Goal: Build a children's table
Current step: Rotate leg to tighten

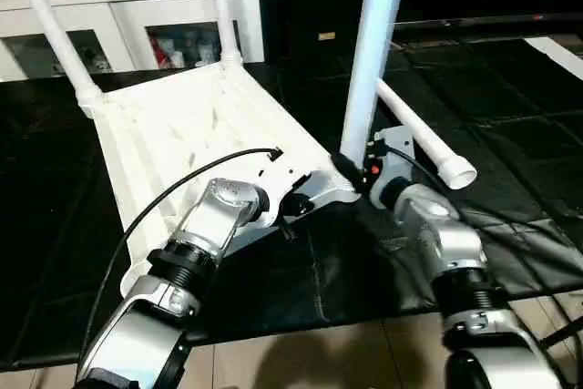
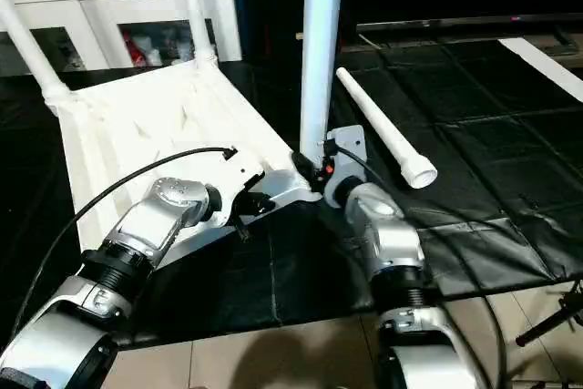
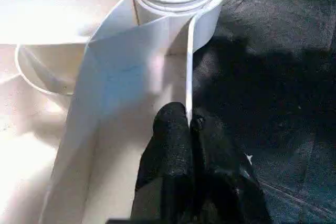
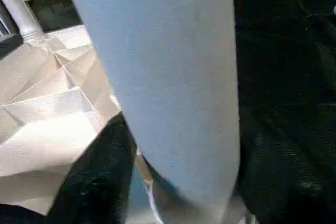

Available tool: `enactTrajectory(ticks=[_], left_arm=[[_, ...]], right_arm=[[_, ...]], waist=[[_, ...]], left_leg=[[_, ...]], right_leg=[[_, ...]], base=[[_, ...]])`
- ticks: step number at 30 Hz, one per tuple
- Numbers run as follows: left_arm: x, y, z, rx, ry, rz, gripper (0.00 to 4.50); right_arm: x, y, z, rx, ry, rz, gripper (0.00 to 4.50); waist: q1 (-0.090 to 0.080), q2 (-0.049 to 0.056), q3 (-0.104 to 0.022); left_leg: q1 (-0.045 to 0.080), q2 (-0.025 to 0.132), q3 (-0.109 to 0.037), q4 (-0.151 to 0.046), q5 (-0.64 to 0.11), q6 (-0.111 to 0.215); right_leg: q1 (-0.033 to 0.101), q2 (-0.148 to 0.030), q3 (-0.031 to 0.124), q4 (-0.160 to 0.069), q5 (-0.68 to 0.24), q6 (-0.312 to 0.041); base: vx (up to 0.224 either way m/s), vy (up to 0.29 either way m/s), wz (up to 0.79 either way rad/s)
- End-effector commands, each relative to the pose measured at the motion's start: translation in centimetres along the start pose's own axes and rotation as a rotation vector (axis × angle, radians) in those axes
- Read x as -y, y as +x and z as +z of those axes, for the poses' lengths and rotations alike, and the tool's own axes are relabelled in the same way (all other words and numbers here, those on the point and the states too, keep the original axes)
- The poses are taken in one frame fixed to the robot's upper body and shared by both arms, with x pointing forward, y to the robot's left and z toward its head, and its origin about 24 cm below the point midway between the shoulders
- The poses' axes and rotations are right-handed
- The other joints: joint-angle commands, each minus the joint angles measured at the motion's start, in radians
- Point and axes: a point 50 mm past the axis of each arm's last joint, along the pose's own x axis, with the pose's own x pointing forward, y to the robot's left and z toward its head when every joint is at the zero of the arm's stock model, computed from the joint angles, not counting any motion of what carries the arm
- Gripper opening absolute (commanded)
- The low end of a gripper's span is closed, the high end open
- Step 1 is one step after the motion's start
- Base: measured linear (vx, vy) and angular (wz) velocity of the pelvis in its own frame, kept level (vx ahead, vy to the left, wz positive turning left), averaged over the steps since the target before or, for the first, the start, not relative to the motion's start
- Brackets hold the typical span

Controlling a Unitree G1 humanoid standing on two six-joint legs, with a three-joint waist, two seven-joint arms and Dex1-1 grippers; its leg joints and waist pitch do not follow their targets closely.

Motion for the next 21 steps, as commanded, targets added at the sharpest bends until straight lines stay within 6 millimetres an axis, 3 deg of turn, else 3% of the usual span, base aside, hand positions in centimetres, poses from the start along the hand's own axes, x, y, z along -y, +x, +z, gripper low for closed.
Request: enactTrajectory(ticks=[1,3,9,11,15,21], left_arm=[[0.4,-0.1,3.2,0.114,0.076,0.01,0.0],[0.1,-0.3,2.9,0.109,0.079,0.012,0.0],[-0.8,-1.5,1.6,0.11,0.111,-0.048,0.0],[-0.9,-1.8,1.3,0.108,0.136,-0.074,0.0],[-0.9,-2.6,0.7,0.114,0.187,-0.165,0.0],[-0.5,-4.0,-1.0,0.044,0.309,-0.388,0.0]], right_arm=[[-3.4,0.7,-2.6,-0.09,0.025,0.182,3.27],[-2.9,0.2,-2.6,-0.082,-0.014,0.199,3.27],[0.0,-3.0,-2.0,-0.08,-0.14,0.349,3.96],[0.9,-3.7,-1.7,-0.09,-0.163,0.37,4.08],[2.4,-4.6,-0.7,-0.095,-0.199,0.399,4.45],[3.1,-5.8,1.1,-0.14,-0.255,0.589,4.45]], waist=[[0.009,-0.007,-0.068],[0.011,-0.006,-0.068],[0.018,-0.009,-0.073],[0.017,-0.01,-0.074],[0.021,-0.012,-0.072],[0.056,-0.011,-0.074]], left_leg=[[0.003,0.039,-0.022,-0.067,-0.198,0.071],[0.003,0.039,-0.021,-0.066,-0.198,0.072],[-0.007,0.038,-0.021,-0.062,-0.158,0.109],[-0.004,0.039,-0.019,-0.06,-0.156,0.116],[0.0,0.042,-0.018,-0.061,-0.174,0.112],[0.005,0.051,-0.015,-0.06,-0.164,0.116]], right_leg=[[0.061,-0.078,0.061,-0.096,-0.364,-0.109],[0.062,-0.079,0.061,-0.096,-0.358,-0.107],[0.068,-0.077,0.062,-0.086,-0.286,-0.12],[0.066,-0.075,0.063,-0.084,-0.267,-0.138],[0.062,-0.076,0.063,-0.086,-0.288,-0.142],[0.057,-0.077,0.068,-0.076,-0.27,-0.149]], base=[[0.0,0.0,0.0],[0.0,0.0,0.0],[0.0,0.0,0.0],[0.0,0.0,0.0],[0.0,0.0,0.0],[0.0,0.0,0.0]])
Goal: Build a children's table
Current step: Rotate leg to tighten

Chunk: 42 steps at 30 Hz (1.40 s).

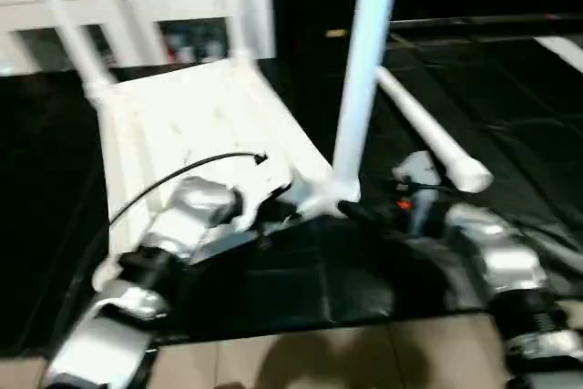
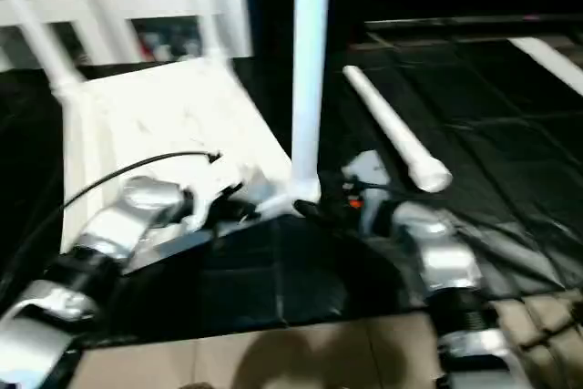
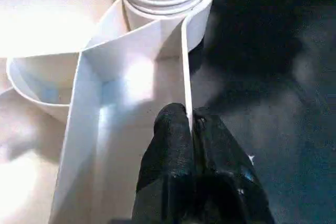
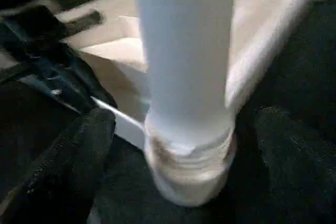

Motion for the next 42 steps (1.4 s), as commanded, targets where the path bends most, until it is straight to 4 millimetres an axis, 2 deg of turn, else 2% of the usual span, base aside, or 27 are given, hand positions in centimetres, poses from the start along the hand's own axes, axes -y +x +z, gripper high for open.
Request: enactTrajectory(ticks=[1,3,5,8,10,12,13,26,35,40,42], left_arm=[[0.5,0.2,1.5,0.027,0.111,-0.103,0.0],[0.6,0.1,1.3,-0.005,0.142,-0.144,0.0],[0.7,0.1,1.1,-0.024,0.163,-0.17,0.0],[0.8,0.1,1.0,-0.048,0.189,-0.204,0.0],[0.8,0.0,0.9,-0.055,0.201,-0.217,0.0],[0.8,-0.1,0.9,-0.061,0.208,-0.224,0.0],[0.7,-0.1,0.8,-0.062,0.209,-0.226,0.0],[0.5,0.0,0.6,-0.072,0.216,-0.239,0.0],[0.3,-0.2,0.4,-0.072,0.207,-0.239,0.0],[0.1,-0.3,0.4,-0.066,0.19,-0.229,0.0],[-0.1,-0.3,0.5,-0.054,0.167,-0.212,0.0]], right_arm=[[-0.3,0.2,0.9,0.003,-0.024,0.083,4.45],[-0.3,0.2,1.3,-0.004,-0.037,0.137,4.45],[-0.4,0.3,1.5,-0.015,-0.05,0.17,4.45],[-0.8,0.7,1.5,-0.038,-0.057,0.24,4.45],[-1.0,0.9,1.5,-0.047,-0.049,0.286,4.19],[-1.1,1.0,1.5,-0.054,-0.037,0.315,4.12],[-1.2,1.1,1.5,-0.06,-0.033,0.327,3.93],[-1.0,1.2,0.8,-0.107,-0.005,0.373,3.09],[-1.1,1.3,0.7,-0.11,0.011,0.402,2.3],[-1.3,1.4,0.5,-0.104,0.026,0.42,2.13],[-1.7,1.4,0.2,-0.101,0.031,0.427,2.1]], waist=[[0.003,-0.008,-0.076],[0.019,-0.008,-0.077],[0.025,-0.01,-0.077],[0.033,-0.012,-0.078],[0.036,-0.012,-0.077],[0.037,-0.013,-0.077],[0.038,-0.017,-0.078],[0.038,-0.017,-0.079],[0.04,-0.018,-0.079],[0.04,-0.016,-0.079],[0.04,-0.012,-0.08]], left_leg=[[0.013,0.053,-0.013,-0.061,-0.164,0.105],[0.014,0.056,-0.014,-0.061,-0.162,0.097],[0.017,0.058,-0.015,-0.063,-0.166,0.089],[0.012,0.056,-0.015,-0.062,-0.161,0.083],[0.011,0.054,-0.015,-0.062,-0.163,0.082],[0.01,0.054,-0.015,-0.062,-0.156,0.08],[0.009,0.054,-0.016,-0.062,-0.153,0.081],[0.009,0.054,-0.015,-0.06,-0.145,0.078],[0.01,0.056,-0.016,-0.061,-0.143,0.079],[0.01,0.055,-0.015,-0.06,-0.144,0.078],[0.01,0.054,-0.016,-0.06,-0.149,0.077]], right_leg=[[0.057,-0.078,0.071,-0.076,-0.269,-0.151],[0.057,-0.079,0.072,-0.073,-0.264,-0.153],[0.055,-0.08,0.073,-0.071,-0.264,-0.157],[0.059,-0.083,0.074,-0.069,-0.262,-0.154],[0.06,-0.084,0.073,-0.071,-0.28,-0.146],[0.061,-0.083,0.072,-0.072,-0.287,-0.139],[0.061,-0.083,0.072,-0.07,-0.287,-0.14],[0.061,-0.084,0.072,-0.07,-0.286,-0.141],[0.06,-0.083,0.071,-0.069,-0.288,-0.142],[0.06,-0.083,0.072,-0.07,-0.284,-0.144],[0.062,-0.083,0.071,-0.069,-0.279,-0.145]], base=[[0.0,0.0,0.0],[0.0,0.0,0.0],[0.0,0.0,0.0],[0.0,0.0,0.0],[0.0,0.0,0.0],[0.0,0.0,0.0],[0.0,0.0,0.0],[0.0,0.0,0.0],[0.0,0.0,0.0],[0.0,0.0,0.0],[0.0,0.0,0.0]])
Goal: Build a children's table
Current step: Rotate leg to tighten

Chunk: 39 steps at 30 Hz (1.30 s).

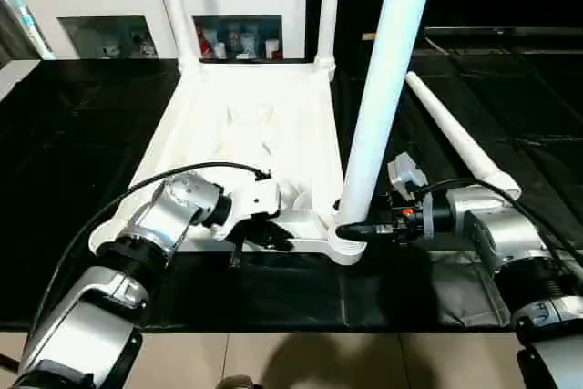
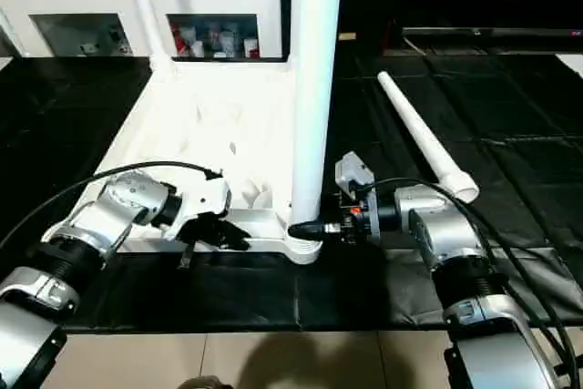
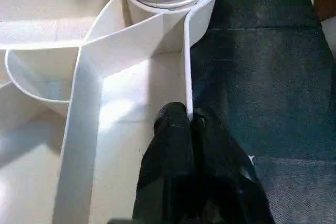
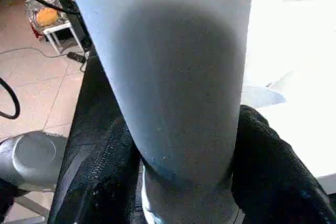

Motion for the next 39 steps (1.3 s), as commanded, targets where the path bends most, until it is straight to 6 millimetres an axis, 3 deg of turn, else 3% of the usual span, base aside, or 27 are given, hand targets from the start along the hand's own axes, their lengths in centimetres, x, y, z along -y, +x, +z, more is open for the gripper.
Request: enactTrajectory(ticks=[1,2,5,7,10,13,16,17,18,23,24,29,32,34,39], left_arm=[[-0.4,0.0,0.6,-0.003,0.013,0.001,0.0],[-0.5,0.0,0.6,0.009,0.0,0.015,0.0],[-0.8,0.1,0.9,0.039,-0.035,0.056,0.0],[-1.4,0.3,1.2,0.069,-0.09,0.147,0.0],[-2.3,0.4,1.5,0.075,-0.144,0.27,0.0],[-3.3,0.7,2.2,0.111,-0.245,0.406,0.0],[-3.8,1.1,2.9,0.149,-0.294,0.472,0.0],[-4.2,1.9,4.2,0.201,-0.346,0.524,0.0],[-4.3,2.3,4.9,0.224,-0.365,0.532,0.0],[-4.4,3.5,6.7,0.255,-0.369,0.538,0.0],[-4.3,3.6,6.8,0.247,-0.355,0.535,0.0],[-4.2,3.5,6.6,0.204,-0.33,0.539,0.0],[-4.2,3.3,6.3,0.179,-0.319,0.547,0.0],[-4.2,3.1,5.9,0.164,-0.309,0.546,0.0],[-3.9,2.0,4.3,0.114,-0.26,0.502,0.0]], right_arm=[[-0.6,0.5,-0.4,0.002,0.023,0.06,2.09],[-0.7,0.7,-0.5,0.014,0.03,0.053,2.09],[-0.9,1.1,-0.8,0.042,0.038,0.015,2.07],[-0.5,2.0,-1.2,0.078,0.052,-0.143,2.07],[0.2,3.0,-1.6,0.108,0.076,-0.332,2.04],[0.6,4.2,-1.6,0.176,0.171,-0.466,2.03],[0.8,5.2,-1.5,0.199,0.204,-0.53,2.02],[1.5,6.7,-1.1,0.234,0.292,-0.623,2.02],[1.8,7.4,-0.9,0.251,0.339,-0.664,2.02],[2.8,9.3,0.4,0.261,0.416,-0.753,2.02],[2.8,9.4,0.5,0.244,0.4,-0.76,2.02],[2.8,9.6,0.8,0.2,0.325,-0.74,2.02],[2.9,9.4,0.8,0.207,0.325,-0.74,2.72],[3.1,9.1,0.7,0.211,0.315,-0.742,2.75],[3.0,6.5,0.1,0.206,0.196,-0.69,3.32]], waist=[[-0.006,-0.011,-0.08],[-0.006,-0.006,-0.08],[-0.004,-0.006,-0.078],[-0.007,-0.007,-0.075],[-0.024,-0.007,-0.068],[-0.046,-0.006,-0.066],[-0.064,-0.007,-0.068],[-0.069,-0.011,-0.071],[-0.075,-0.006,-0.074],[-0.095,-0.006,-0.079],[-0.098,-0.013,-0.079],[-0.095,-0.008,-0.079],[-0.095,-0.007,-0.075],[-0.097,-0.007,-0.074],[-0.094,-0.005,-0.075]], left_leg=[[0.009,0.056,-0.017,-0.062,-0.147,0.076],[0.01,0.056,-0.016,-0.062,-0.149,0.075],[0.01,0.056,-0.016,-0.063,-0.16,0.072],[0.011,0.055,-0.019,-0.067,-0.177,0.056],[0.016,0.048,-0.021,-0.072,-0.23,0.025],[0.019,0.046,-0.024,-0.074,-0.255,0.006],[0.014,0.04,-0.022,-0.071,-0.235,0.025],[0.011,0.038,-0.019,-0.068,-0.215,0.032],[0.009,0.039,-0.024,-0.07,-0.2,0.029],[-0.002,0.035,-0.022,-0.063,-0.136,0.064],[-0.004,0.034,-0.019,-0.062,-0.124,0.079],[0.001,0.039,-0.018,-0.061,-0.111,0.104],[0.004,0.041,-0.018,-0.064,-0.141,0.094],[0.002,0.04,-0.019,-0.064,-0.156,0.091],[0.004,0.041,-0.019,-0.064,-0.158,0.091]], right_leg=[[0.06,-0.082,0.07,-0.071,-0.275,-0.148],[0.06,-0.081,0.07,-0.072,-0.265,-0.15],[0.059,-0.082,0.07,-0.074,-0.271,-0.152],[0.06,-0.085,0.067,-0.079,-0.326,-0.138],[0.058,-0.084,0.061,-0.096,-0.434,-0.101],[0.06,-0.084,0.057,-0.104,-0.473,-0.083],[0.061,-0.081,0.058,-0.106,-0.437,-0.086],[0.063,-0.082,0.06,-0.101,-0.411,-0.1],[0.064,-0.081,0.057,-0.096,-0.39,-0.111],[0.069,-0.077,0.059,-0.084,-0.265,-0.147],[0.071,-0.076,0.059,-0.081,-0.237,-0.155],[0.068,-0.077,0.062,-0.075,-0.192,-0.177],[0.068,-0.077,0.063,-0.078,-0.222,-0.174],[0.07,-0.079,0.062,-0.08,-0.24,-0.168],[0.069,-0.078,0.063,-0.081,-0.245,-0.157]], base=[[0.0,0.0,0.0],[0.0,0.0,0.0],[0.0,0.0,0.0],[0.0,0.0,0.0],[0.0,0.0,0.0],[0.0,0.0,0.0],[0.0,0.0,0.0],[0.0,0.0,0.0],[0.0,0.0,0.0],[0.0,0.0,0.0],[0.0,0.0,0.0],[0.0,0.0,0.0],[0.0,0.0,0.0],[0.0,0.0,0.0],[0.0,0.0,0.0]])
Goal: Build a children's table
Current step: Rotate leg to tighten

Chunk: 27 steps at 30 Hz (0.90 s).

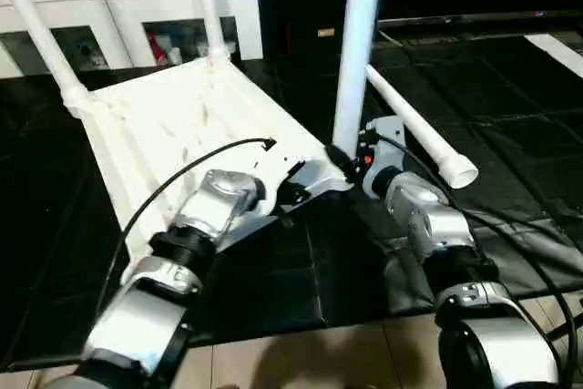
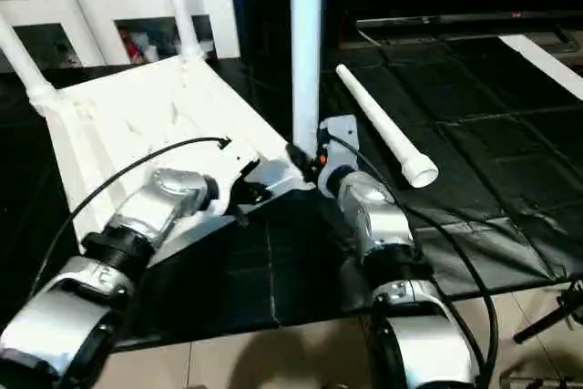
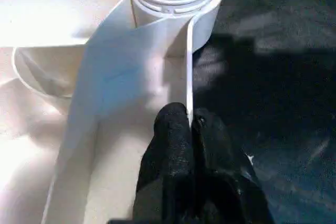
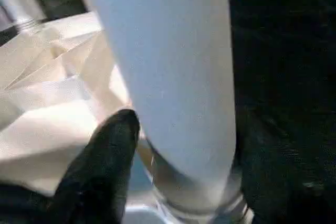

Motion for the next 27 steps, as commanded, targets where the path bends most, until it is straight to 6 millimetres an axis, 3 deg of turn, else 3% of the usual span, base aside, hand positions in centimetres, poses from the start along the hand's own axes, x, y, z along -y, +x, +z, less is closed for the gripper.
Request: enactTrajectory(ticks=[1,4,10,11,17,27], left_arm=[[-0.2,-0.6,2.2,0.08,0.095,-0.018,0.0],[-0.5,-1.1,1.5,0.063,0.117,-0.042,0.0],[-0.5,-2.1,0.5,0.066,0.22,-0.178,0.0],[-0.4,-2.2,0.3,0.057,0.235,-0.201,0.0],[0.3,-3.3,-0.7,0.002,0.346,-0.384,0.0],[0.5,-3.7,-1.4,-0.065,0.436,-0.484,0.0]], right_arm=[[-1.1,-0.2,-1.1,-0.04,-0.019,0.132,3.32],[-0.1,-1.5,-0.8,-0.019,-0.062,0.187,3.58],[2.0,-4.6,0.1,-0.032,-0.16,0.34,4.01],[2.1,-4.8,0.3,-0.034,-0.166,0.357,4.21],[2.7,-6.2,1.0,-0.082,-0.249,0.482,4.46],[1.1,-6.7,0.1,-0.216,-0.296,0.731,4.46]], waist=[[0.012,-0.006,-0.077],[0.021,-0.008,-0.078],[0.043,-0.004,-0.079],[0.048,-0.001,-0.079],[0.075,-0.002,-0.081],[0.093,-0.006,-0.078]], left_leg=[[0.002,0.042,-0.018,-0.06,-0.153,0.097],[0.003,0.044,-0.017,-0.059,-0.144,0.104],[0.004,0.047,-0.016,-0.057,-0.156,0.108],[0.007,0.05,-0.015,-0.057,-0.154,0.106],[0.01,0.054,-0.016,-0.058,-0.152,0.095],[0.009,0.054,-0.017,-0.06,-0.167,0.082]], right_leg=[[0.072,-0.078,0.066,-0.076,-0.23,-0.154],[0.072,-0.079,0.067,-0.072,-0.206,-0.166],[0.07,-0.078,0.066,-0.074,-0.226,-0.154],[0.066,-0.078,0.067,-0.073,-0.226,-0.156],[0.062,-0.081,0.069,-0.069,-0.226,-0.158],[0.062,-0.082,0.069,-0.075,-0.289,-0.138]], base=[[0.0,0.0,0.0],[0.0,0.0,0.0],[0.0,0.0,0.0],[0.0,0.0,0.0],[0.0,0.0,0.0],[0.0,0.0,0.0]])
